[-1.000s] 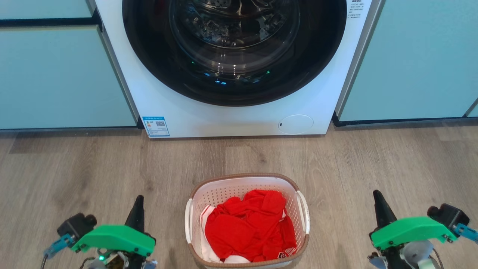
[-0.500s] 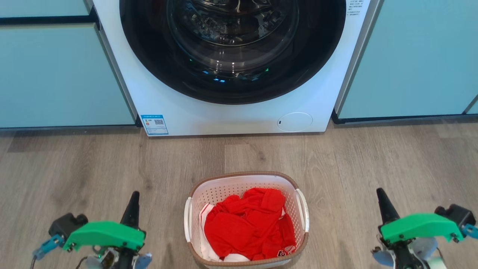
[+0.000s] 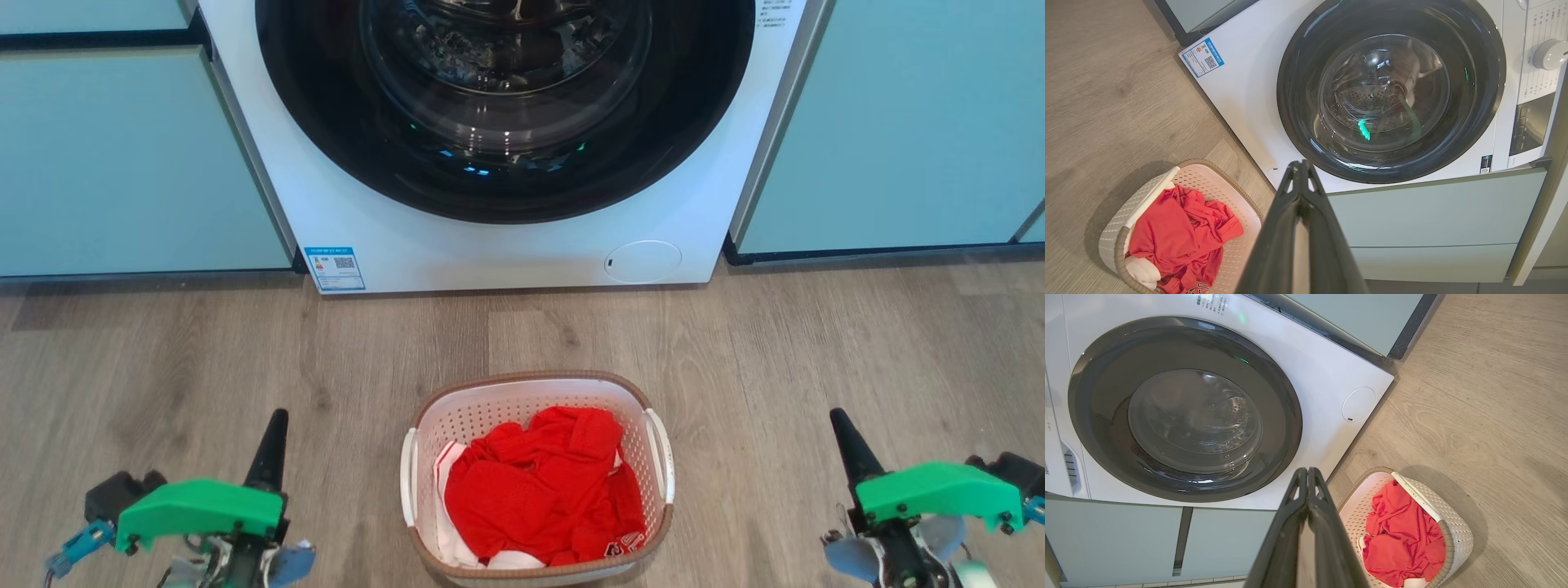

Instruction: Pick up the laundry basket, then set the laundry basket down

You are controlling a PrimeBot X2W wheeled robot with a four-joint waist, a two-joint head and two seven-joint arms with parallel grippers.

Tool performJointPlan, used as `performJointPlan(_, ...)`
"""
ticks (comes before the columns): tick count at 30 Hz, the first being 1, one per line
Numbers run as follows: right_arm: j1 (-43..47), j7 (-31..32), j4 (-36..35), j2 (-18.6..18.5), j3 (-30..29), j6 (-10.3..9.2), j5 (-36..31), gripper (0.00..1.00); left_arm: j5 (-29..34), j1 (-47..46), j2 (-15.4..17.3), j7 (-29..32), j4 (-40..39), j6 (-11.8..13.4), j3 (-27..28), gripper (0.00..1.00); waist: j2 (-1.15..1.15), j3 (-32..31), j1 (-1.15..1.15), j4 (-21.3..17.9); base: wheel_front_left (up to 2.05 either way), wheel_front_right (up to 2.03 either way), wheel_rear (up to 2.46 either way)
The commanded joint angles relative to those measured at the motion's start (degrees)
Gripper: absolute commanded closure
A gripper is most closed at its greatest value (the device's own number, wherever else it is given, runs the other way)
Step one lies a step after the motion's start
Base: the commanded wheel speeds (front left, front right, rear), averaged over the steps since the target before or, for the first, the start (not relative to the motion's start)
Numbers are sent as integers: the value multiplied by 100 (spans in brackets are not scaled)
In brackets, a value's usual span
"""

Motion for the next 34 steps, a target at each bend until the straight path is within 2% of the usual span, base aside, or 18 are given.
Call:
performJointPlan(1,-367,50,-169,-89,14,30,185,100,-172,-390,61,48,-227,-59,223,100,0,6,0,-3,0,0,0)
performJointPlan(34,-586,603,-130,-78,-421,41,2208,100,-2180,-579,42,614,-311,-391,879,100,0,126,0,-60,0,0,0)
